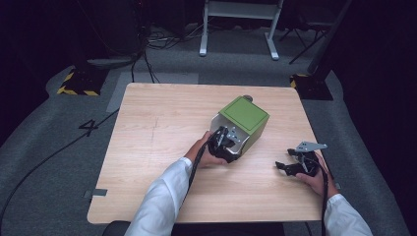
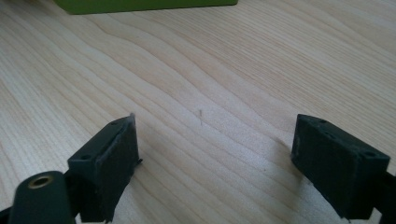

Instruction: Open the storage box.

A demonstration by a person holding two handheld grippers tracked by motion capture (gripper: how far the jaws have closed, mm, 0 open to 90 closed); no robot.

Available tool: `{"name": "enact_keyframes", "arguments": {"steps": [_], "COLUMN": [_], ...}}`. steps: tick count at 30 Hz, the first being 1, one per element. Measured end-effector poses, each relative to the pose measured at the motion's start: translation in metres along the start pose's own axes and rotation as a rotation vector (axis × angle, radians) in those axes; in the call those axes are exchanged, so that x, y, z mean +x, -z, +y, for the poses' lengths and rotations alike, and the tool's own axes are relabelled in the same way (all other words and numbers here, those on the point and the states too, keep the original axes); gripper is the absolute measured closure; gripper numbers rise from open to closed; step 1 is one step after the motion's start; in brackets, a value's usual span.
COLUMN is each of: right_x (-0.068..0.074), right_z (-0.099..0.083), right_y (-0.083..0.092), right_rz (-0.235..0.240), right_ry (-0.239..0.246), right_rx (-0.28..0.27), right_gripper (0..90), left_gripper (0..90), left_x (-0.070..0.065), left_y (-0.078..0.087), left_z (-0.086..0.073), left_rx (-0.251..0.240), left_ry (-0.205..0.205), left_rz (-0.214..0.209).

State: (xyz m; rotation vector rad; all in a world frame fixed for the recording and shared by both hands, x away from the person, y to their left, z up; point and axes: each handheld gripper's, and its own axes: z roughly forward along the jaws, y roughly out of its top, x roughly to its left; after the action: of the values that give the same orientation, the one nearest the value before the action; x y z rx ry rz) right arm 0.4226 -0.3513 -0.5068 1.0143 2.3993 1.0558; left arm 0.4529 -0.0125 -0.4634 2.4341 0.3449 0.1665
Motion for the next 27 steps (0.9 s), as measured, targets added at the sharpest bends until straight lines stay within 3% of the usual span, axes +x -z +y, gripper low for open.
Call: {"name": "enact_keyframes", "arguments": {"steps": [5, 11, 27], "right_x": [0.000, 0.000, 0.000], "right_z": [0.000, 0.000, 0.000], "right_y": [0.000, 0.000, 0.000], "right_rz": [0.000, 0.000, 0.000], "right_ry": [0.000, 0.000, -0.001], "right_rx": [0.001, 0.000, 0.000], "right_gripper": [14.8, 14.8, 14.8], "left_gripper": [49.1, 53.5, 53.6], "left_x": [-0.003, -0.013, -0.028], "left_y": [0.003, 0.008, 0.031], "left_z": [-0.008, -0.016, -0.046], "left_rx": [0.000, 0.010, -0.028], "left_ry": [0.015, -0.010, -0.006], "left_rz": [-0.008, -0.010, -0.029]}}
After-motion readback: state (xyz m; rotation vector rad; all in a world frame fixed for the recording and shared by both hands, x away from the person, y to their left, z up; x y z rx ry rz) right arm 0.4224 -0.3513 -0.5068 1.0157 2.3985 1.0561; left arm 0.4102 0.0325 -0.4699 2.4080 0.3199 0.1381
